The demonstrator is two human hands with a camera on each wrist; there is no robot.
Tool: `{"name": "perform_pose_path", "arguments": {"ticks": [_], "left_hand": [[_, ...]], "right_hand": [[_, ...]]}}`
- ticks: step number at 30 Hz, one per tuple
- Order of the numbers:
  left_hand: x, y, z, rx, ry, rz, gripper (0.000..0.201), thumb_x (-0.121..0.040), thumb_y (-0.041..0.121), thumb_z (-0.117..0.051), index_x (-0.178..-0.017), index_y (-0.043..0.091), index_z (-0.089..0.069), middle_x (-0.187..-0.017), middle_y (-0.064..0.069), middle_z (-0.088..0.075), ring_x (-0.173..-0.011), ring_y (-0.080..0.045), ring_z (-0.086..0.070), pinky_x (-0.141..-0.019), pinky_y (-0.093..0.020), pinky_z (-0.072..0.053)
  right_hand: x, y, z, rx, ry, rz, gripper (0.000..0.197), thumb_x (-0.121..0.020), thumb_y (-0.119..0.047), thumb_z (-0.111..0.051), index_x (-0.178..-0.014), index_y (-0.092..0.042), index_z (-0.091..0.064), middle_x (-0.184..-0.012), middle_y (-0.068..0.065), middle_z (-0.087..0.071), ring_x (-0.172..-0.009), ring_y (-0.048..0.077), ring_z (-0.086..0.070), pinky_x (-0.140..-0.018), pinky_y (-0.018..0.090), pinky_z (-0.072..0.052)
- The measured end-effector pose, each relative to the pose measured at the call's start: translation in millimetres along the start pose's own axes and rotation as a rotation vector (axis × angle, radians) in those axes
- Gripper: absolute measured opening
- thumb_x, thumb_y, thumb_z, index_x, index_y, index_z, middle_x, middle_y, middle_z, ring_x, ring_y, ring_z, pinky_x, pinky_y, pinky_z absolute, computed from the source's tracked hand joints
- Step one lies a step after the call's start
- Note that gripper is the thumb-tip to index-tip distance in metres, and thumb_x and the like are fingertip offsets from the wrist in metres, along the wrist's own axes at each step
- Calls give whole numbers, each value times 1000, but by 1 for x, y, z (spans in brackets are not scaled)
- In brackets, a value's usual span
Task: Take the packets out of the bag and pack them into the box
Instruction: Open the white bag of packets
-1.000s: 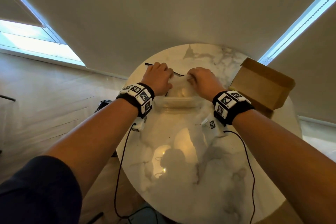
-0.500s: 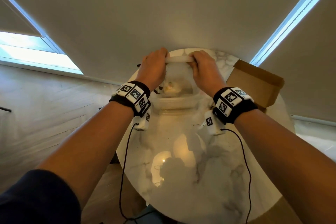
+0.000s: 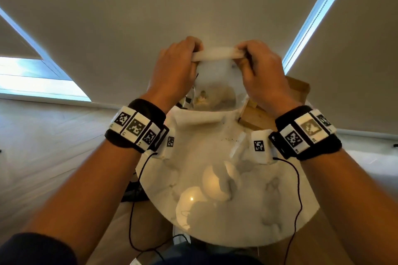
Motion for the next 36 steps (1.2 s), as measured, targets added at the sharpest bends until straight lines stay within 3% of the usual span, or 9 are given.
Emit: {"name": "perform_pose_path", "arguments": {"ticks": [6,10,12,16,20,24,26,31,36], "left_hand": [[66,18,-31,35,-109,-28,16,-94,15,-51,-107,17,-60,-99,-4,-67,-89,-28,-59,-79,-43,-47],[113,4,-89,5,-314,-5,13,-94,16,-56,-104,21,-62,-95,1,-68,-85,-24,-62,-76,-40,-49],[137,-9,-124,-5,-465,1,11,-96,22,-56,-105,19,-61,-96,-2,-68,-87,-26,-63,-76,-41,-50],[172,-27,-158,47,-650,-30,42,-99,55,-43,-115,20,-60,-106,2,-62,-95,-18,-56,-82,-37,-47],[181,-51,-172,117,-782,135,79,-90,81,-14,-132,27,-53,-130,1,-58,-112,-18,-55,-99,-43,-45],[188,-69,-185,103,-963,339,93,-81,89,-3,-127,28,-54,-126,-3,-62,-111,-25,-58,-101,-46,-43],[187,-67,-187,29,-1019,298,75,-92,77,-16,-112,20,-60,-114,-6,-65,-100,-25,-59,-94,-42,-47],[160,-52,-176,109,-795,120,26,-100,40,-50,-100,17,-62,-94,1,-61,-88,-21,-59,-75,-34,-47],[139,-47,-145,97,-537,-21,20,-100,36,-51,-106,20,-61,-91,4,-55,-83,-19,-54,-77,-39,-45]], "right_hand": [[76,13,-3,91,-88,-41,14,-99,-13,-57,-111,-10,-63,-103,-6,-54,-93,8,-50,-83,5,-36],[135,52,-46,120,-209,-112,15,-97,-12,-56,-111,-9,-62,-105,7,-62,-96,24,-58,-85,38,-51],[164,68,-73,164,-299,-146,16,-97,-15,-54,-108,-7,-63,-102,10,-63,-93,29,-58,-82,46,-51],[195,80,-90,182,-333,-200,30,-94,-25,-43,-106,-9,-65,-100,8,-64,-90,29,-59,-78,43,-49],[204,81,-82,209,-286,-221,28,-96,-27,-45,-107,-12,-66,-101,4,-65,-91,26,-59,-78,42,-47],[210,80,-76,250,-258,-212,22,-95,-24,-51,-106,-13,-66,-100,2,-65,-89,25,-59,-76,42,-47],[214,82,-75,270,-264,-221,17,-94,-21,-57,-106,-14,-66,-102,2,-63,-90,24,-59,-77,44,-48],[229,92,-66,268,-275,-371,47,-95,-58,-45,-113,-22,-68,-113,-1,-56,-104,16,-49,-89,35,-41],[244,121,-49,176,-147,-617,60,-99,-60,-28,-130,-16,-55,-132,9,-46,-125,25,-41,-107,33,-29]]}}
Point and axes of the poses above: each hand's wrist, its own x-axis away from the middle knuckle, its own z-axis out of the back of the hand, y = z × x, the point moved 10 cm from there along -x, towards the middle knuckle
